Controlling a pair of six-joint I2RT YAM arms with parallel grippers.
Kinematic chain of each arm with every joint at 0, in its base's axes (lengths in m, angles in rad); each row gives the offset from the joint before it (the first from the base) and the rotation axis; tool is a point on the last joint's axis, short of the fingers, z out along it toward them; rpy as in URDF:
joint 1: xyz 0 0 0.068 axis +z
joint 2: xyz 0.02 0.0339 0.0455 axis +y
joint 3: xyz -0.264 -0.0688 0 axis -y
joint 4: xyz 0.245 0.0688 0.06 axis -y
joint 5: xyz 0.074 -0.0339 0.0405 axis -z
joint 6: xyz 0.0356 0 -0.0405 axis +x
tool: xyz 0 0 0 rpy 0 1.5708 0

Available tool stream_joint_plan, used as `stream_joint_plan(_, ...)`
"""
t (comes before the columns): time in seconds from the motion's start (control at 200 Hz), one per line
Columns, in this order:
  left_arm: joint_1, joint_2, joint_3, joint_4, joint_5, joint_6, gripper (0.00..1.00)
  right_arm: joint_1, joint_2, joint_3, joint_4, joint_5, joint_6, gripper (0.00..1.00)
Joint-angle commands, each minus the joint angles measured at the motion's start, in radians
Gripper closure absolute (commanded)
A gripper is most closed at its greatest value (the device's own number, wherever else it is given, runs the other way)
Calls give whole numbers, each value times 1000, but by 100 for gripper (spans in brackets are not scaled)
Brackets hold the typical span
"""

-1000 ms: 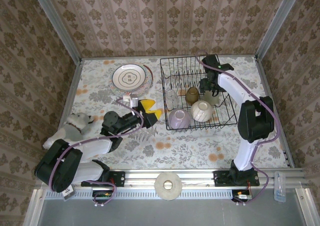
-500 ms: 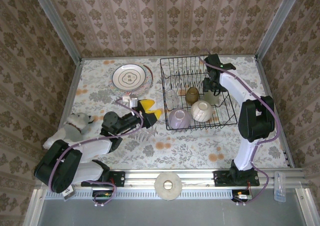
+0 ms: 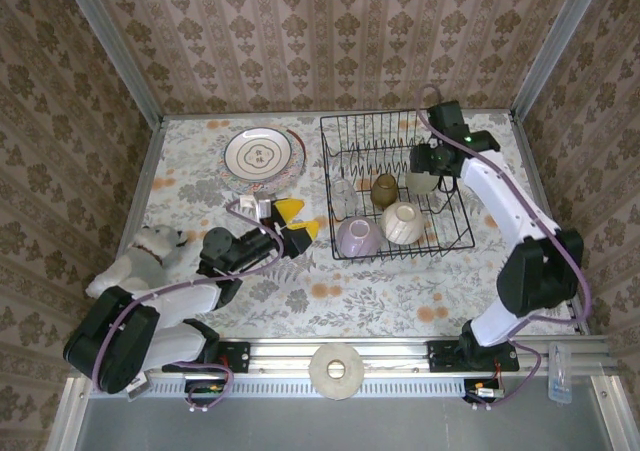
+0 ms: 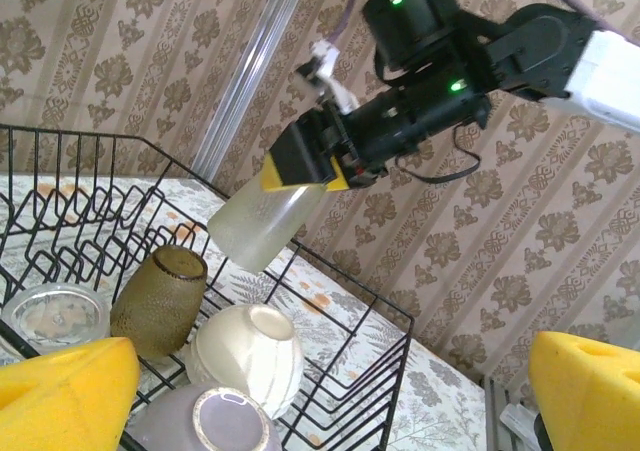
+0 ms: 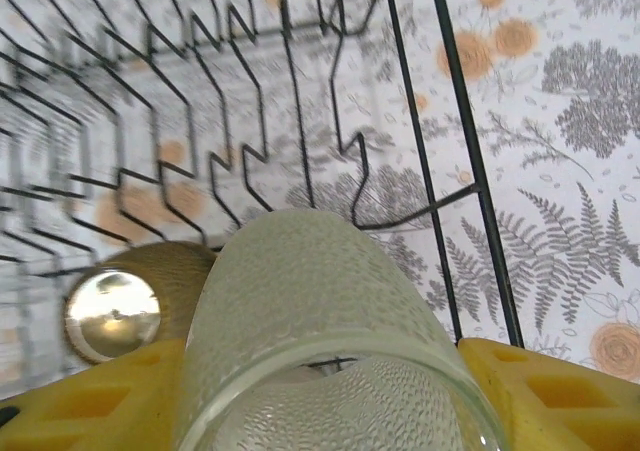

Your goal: Unload the mixed dishes from the dish rack

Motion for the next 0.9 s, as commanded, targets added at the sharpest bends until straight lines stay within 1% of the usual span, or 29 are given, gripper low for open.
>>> stream_joint_plan(0.0,12,-20,-11,21,6,75,0,-8,-89,-31,73,-124,53,75)
stream_joint_plan(0.08,14,-10,-11,19,3,114,0,-10,-130,-56,111,-210,82,77)
stream_joint_plan(0.2,16,23,-3,55,26,166,0,-13,-171,-113,193,-405,135,79)
stream_joint_plan(0.225,15,30,2,55,36,174,0,-13,-171,-128,209,-448,146,79)
stream_joint_plan(0.255,14,37,14,55,53,181,0,-14,-207,-147,226,-499,162,80)
stream_joint_plan(0.315,14,51,35,55,84,187,0,-21,-230,-190,300,-592,199,81)
stream_joint_plan(0.385,6,69,60,58,91,195,0,-33,-258,-246,384,-702,253,81)
stream_joint_plan(0.405,3,76,69,59,122,200,0,-37,-266,-262,407,-731,271,81)
stream_joint_plan(0.5,-9,123,133,58,179,200,1,-42,-293,-321,501,-846,342,81)
stream_joint_plan(0.57,-16,164,186,61,225,187,2,-43,-309,-356,562,-907,387,82)
stream_joint_plan(0.755,-25,280,337,68,342,122,6,-52,-351,-425,650,-1002,466,82)
stream_joint_plan(0.895,-45,351,436,69,379,92,8,-56,-375,-474,718,-1044,514,82)
